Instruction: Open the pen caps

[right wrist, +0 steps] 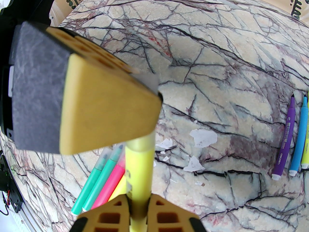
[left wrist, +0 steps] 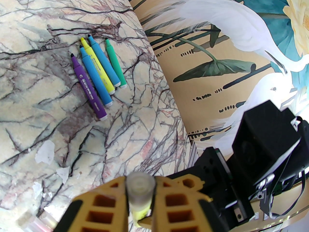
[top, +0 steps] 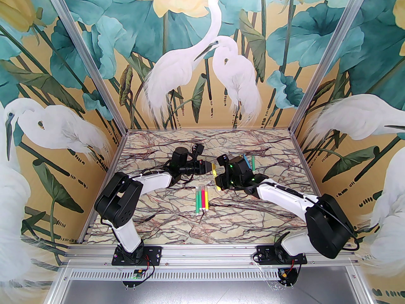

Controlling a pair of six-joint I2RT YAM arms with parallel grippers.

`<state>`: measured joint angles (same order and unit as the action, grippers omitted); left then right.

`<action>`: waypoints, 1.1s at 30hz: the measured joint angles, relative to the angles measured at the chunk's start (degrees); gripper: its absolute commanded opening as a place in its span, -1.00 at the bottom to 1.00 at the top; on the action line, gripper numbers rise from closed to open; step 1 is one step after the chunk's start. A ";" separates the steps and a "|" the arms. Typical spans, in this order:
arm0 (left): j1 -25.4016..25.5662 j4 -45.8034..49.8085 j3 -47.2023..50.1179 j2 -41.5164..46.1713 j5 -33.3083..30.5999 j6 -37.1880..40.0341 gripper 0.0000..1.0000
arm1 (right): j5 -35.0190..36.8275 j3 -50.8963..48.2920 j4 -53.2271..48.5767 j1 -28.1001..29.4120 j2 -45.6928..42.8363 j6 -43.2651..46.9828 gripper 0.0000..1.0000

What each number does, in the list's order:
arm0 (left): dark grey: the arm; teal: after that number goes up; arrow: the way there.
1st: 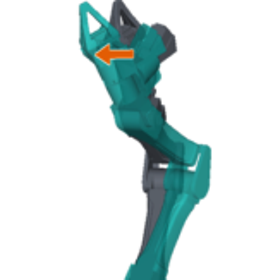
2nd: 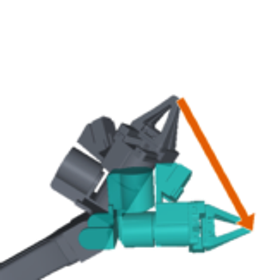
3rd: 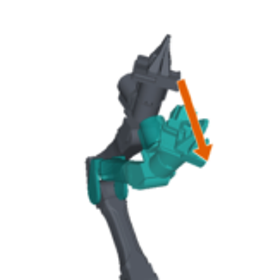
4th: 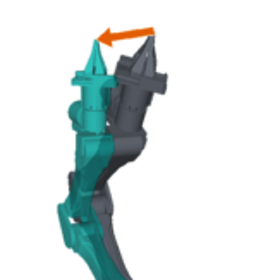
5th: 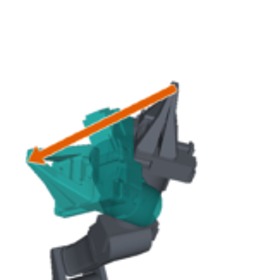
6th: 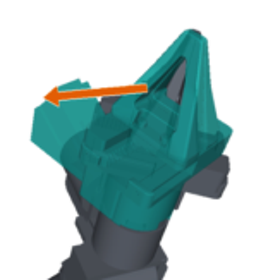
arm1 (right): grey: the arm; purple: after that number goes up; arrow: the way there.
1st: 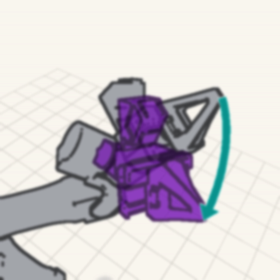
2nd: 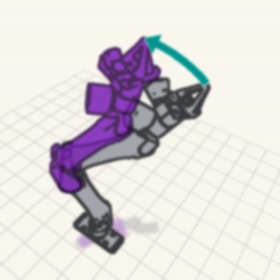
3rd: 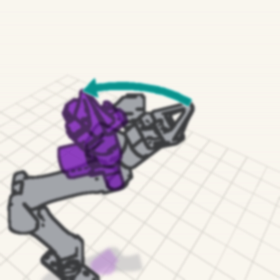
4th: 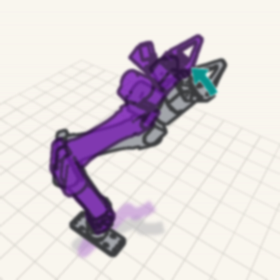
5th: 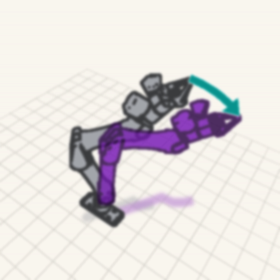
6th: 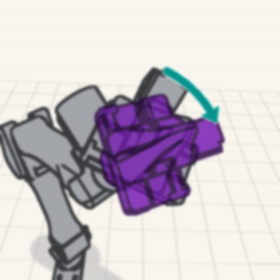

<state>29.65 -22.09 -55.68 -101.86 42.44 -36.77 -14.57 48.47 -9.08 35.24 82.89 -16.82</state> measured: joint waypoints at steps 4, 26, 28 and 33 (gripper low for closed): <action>0.00 -0.02 0.00 -0.11 0.48 -0.17 -0.79 | -0.04 -0.02 0.31 0.00 0.00 0.26 -0.25; 0.00 -1.42 -1.92 -0.15 2.93 -3.13 -0.86 | -1.29 -0.02 3.32 -0.09 3.04 -0.52 -0.87; 0.00 -1.40 -1.92 -0.15 2.89 -3.13 -0.90 | -1.38 -0.13 3.32 -0.13 3.04 -0.50 -0.95; -0.11 -0.24 -1.97 -0.15 2.75 -3.13 -1.00 | -1.79 -0.92 3.78 -0.39 2.91 -0.13 -1.00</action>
<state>29.54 -22.33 -57.65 -102.02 45.19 -39.90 -16.36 47.55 -5.30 34.85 85.80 -16.95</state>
